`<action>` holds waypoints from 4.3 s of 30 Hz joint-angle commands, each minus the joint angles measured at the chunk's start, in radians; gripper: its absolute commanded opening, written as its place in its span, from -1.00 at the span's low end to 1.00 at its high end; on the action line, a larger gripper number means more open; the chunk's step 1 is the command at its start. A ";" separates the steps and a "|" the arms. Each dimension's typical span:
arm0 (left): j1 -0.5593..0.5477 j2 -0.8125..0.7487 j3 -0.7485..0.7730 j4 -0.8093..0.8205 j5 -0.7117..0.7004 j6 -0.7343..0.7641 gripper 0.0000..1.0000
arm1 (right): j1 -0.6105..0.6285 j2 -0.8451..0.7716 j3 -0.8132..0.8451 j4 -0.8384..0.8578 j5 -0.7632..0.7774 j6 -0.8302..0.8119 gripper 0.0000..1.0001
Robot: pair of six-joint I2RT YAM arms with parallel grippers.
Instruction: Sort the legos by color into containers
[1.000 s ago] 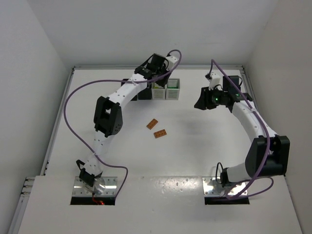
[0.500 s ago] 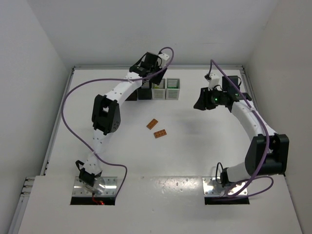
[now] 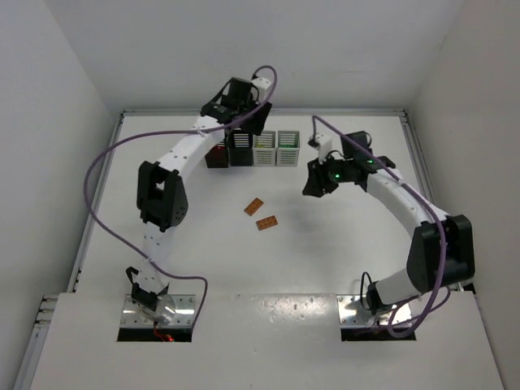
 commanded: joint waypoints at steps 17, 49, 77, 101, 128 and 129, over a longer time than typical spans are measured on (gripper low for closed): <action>0.391 -0.840 -0.582 -0.087 0.201 -0.047 0.71 | 0.446 0.353 0.199 -0.154 0.085 -0.669 0.29; 0.583 -0.926 -0.762 -0.091 0.431 -0.039 0.71 | 0.587 0.638 0.400 -0.222 0.307 -0.923 0.02; 0.629 -0.993 -0.864 0.031 0.425 -0.094 0.77 | 0.566 0.482 0.618 -0.083 0.142 -0.391 -0.91; 0.648 -1.012 -0.920 0.041 0.407 -0.104 0.77 | 0.323 0.766 0.995 0.471 0.277 0.393 -0.95; 0.648 -0.981 -0.929 0.032 0.454 -0.104 0.77 | 0.314 0.797 0.963 0.510 0.238 0.372 0.11; 0.648 -0.990 -0.929 0.032 0.454 -0.104 0.77 | 0.314 0.796 0.952 0.510 0.238 0.372 0.11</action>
